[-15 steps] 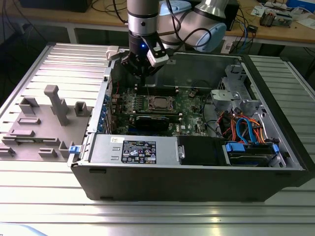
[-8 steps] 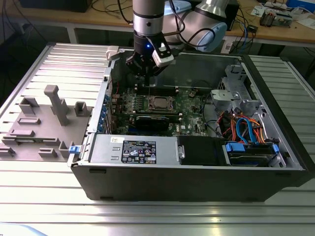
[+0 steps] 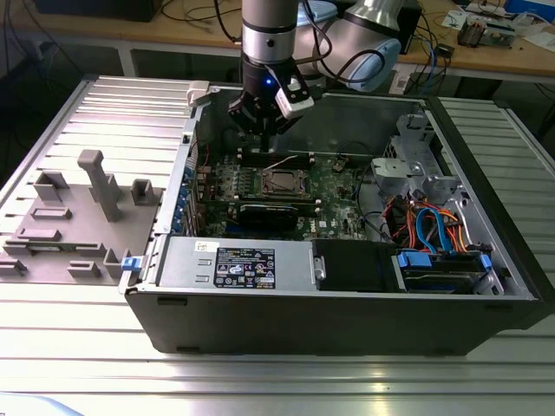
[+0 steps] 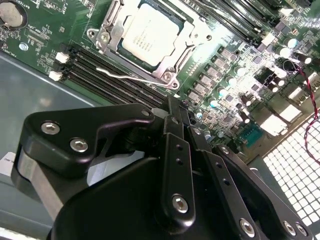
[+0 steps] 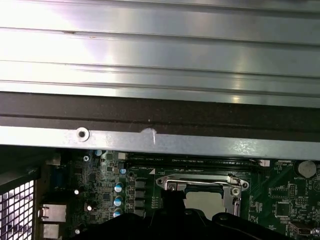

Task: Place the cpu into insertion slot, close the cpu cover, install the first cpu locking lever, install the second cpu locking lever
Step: 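Install the first cpu locking lever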

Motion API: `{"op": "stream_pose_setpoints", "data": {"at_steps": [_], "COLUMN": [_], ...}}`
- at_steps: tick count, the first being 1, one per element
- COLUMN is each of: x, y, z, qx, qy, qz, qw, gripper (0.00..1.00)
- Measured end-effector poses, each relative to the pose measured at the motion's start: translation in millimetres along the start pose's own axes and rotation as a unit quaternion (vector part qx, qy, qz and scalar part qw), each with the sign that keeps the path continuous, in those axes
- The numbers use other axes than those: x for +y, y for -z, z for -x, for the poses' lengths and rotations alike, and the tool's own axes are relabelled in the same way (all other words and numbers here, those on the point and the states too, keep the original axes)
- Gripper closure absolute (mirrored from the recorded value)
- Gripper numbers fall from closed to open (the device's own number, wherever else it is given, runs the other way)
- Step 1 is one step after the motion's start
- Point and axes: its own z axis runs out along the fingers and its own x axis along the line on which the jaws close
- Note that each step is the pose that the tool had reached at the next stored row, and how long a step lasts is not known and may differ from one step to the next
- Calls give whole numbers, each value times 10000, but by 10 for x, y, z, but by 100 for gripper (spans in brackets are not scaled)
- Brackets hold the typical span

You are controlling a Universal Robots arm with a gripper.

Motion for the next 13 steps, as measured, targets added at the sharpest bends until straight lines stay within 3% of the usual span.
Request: {"op": "stream_pose_setpoints", "data": {"at_steps": [3, 4, 6, 9, 13], "x": [0, 0, -1, -2, -4], "y": [-1, -4, -10, -18, -39], "z": [0, 1, 4, 10, 67], "qx": [0, -3, -6, -6, -7], "qy": [0, -2, -29, -133, -187], "qz": [3, 57, 114, 114, 113], "qw": [10000, 10000, 9999, 9998, 9998], "gripper": [89, 89, 89, 89, 89]}}
